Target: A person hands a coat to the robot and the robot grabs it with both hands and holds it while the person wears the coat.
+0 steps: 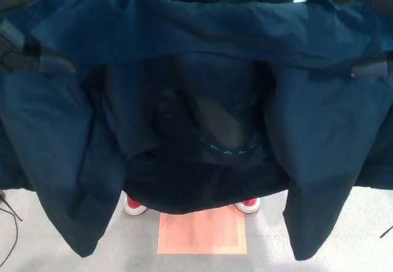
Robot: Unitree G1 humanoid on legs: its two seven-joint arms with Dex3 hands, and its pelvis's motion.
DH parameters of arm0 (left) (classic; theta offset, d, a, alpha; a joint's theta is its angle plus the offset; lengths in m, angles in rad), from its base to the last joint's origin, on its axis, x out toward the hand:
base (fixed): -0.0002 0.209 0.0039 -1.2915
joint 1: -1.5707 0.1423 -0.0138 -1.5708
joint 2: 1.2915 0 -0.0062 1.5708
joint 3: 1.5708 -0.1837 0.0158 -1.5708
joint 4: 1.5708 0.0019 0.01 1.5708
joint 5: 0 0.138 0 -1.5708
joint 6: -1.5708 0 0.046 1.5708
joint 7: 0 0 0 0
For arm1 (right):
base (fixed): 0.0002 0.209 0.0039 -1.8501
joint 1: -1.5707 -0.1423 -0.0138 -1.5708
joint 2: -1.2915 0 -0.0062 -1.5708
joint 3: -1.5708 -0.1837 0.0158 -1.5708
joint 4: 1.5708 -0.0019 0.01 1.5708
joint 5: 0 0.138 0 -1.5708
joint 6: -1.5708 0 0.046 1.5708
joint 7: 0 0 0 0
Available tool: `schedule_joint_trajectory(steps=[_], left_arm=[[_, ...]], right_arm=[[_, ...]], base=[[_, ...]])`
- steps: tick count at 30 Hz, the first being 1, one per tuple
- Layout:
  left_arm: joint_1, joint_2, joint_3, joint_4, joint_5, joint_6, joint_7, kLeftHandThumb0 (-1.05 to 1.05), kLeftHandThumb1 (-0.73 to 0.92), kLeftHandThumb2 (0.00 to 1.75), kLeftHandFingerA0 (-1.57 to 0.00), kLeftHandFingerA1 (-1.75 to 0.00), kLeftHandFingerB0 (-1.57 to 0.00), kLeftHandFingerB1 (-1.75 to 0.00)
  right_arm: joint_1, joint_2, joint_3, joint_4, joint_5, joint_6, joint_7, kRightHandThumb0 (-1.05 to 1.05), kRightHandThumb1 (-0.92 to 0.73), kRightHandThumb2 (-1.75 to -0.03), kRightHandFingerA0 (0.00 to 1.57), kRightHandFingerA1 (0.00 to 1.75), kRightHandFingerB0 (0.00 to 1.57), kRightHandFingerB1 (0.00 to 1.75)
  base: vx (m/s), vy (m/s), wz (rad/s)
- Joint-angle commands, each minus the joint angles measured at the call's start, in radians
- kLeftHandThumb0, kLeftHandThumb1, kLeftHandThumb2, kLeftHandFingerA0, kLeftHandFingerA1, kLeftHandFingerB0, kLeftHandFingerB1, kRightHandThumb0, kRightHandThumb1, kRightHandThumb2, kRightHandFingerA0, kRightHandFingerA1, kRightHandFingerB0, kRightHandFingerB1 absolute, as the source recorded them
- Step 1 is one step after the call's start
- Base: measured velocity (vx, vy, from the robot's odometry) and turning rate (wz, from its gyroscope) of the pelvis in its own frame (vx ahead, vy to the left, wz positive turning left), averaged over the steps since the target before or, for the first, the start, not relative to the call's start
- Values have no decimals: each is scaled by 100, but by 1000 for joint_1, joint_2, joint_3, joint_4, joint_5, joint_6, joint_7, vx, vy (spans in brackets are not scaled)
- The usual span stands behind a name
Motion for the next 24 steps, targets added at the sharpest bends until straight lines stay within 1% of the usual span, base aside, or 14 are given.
schedule_joint_trajectory(steps=[1,3,5,6,8,11,12,15,16,17,20,21,22,24], left_arm=[[-10,24,-42,8,59,112,-185,-83,51,85,-10,-39,-6,-24],[-12,16,-41,8,60,111,-188,-84,62,60,-16,-30,-6,-21],[-19,4,-44,7,66,116,-197,-86,52,85,-8,-39,-5,-22],[-25,-2,-47,9,70,114,-199,-88,53,85,-8,-39,-4,-21],[-33,-13,-52,15,81,114,-206,-84,51,84,-8,-39,-5,-22],[-49,-34,-57,19,96,128,-216,-82,50,84,-12,-42,-6,-20],[-54,-38,-59,18,104,137,-222,-83,51,84,-12,-42,-5,-20],[-74,-56,-69,17,130,159,-236,-82,51,84,-13,-42,-5,-22],[-79,-64,-70,20,135,161,-239,-81,50,84,-14,-43,-4,-23],[-83,-72,-73,23,142,159,-240,-80,50,85,-14,-43,-4,-24],[-94,-92,-90,32,175,133,-239,-81,51,86,-15,-43,-4,-24],[-93,-99,-88,35,177,129,-238,-38,24,89,-1,-47,0,-48],[-92,-106,-86,38,177,125,-235,-38,24,89,-1,-47,0,-48],[-90,-115,-84,38,186,126,-239,-83,51,87,-24,-46,-5,-22]], right_arm=[[-69,25,65,21,-52,135,237,-82,-54,-93,3,24,2,13],[-73,35,65,25,-55,146,237,-80,-52,-93,0,22,0,14],[-92,47,73,29,-70,165,250,-84,-68,-61,3,26,0,20],[-102,52,77,34,-80,163,253,-82,-54,-96,1,31,1,14],[-116,60,81,44,-101,143,259,-85,-56,-97,2,38,1,12],[-152,81,88,70,-131,129,268,-86,-56,-94,11,43,0,10],[-163,88,92,76,-146,130,271,-89,-71,-63,21,32,0,16],[-202,105,106,104,-195,103,269,-89,-72,-64,22,36,0,18],[-215,112,108,114,-205,102,274,-87,-57,-95,15,46,0,13],[-221,113,105,116,-211,109,281,-87,-71,-62,19,34,0,19],[-238,116,95,124,-225,120,300,-89,-61,-69,14,37,0,14],[-243,118,93,129,-231,119,305,-87,-71,-62,21,35,0,18],[-251,121,93,135,-237,118,309,-87,-71,-62,21,35,0,18],[-257,125,88,149,-246,107,311,-84,-56,-94,20,48,0,14]], base=[[0,0,0],[0,0,0],[0,0,0],[0,0,0],[0,0,0],[0,0,0],[0,0,0],[0,0,0],[0,0,0],[0,0,0],[0,0,0],[0,0,0],[0,0,0],[0,0,0]])
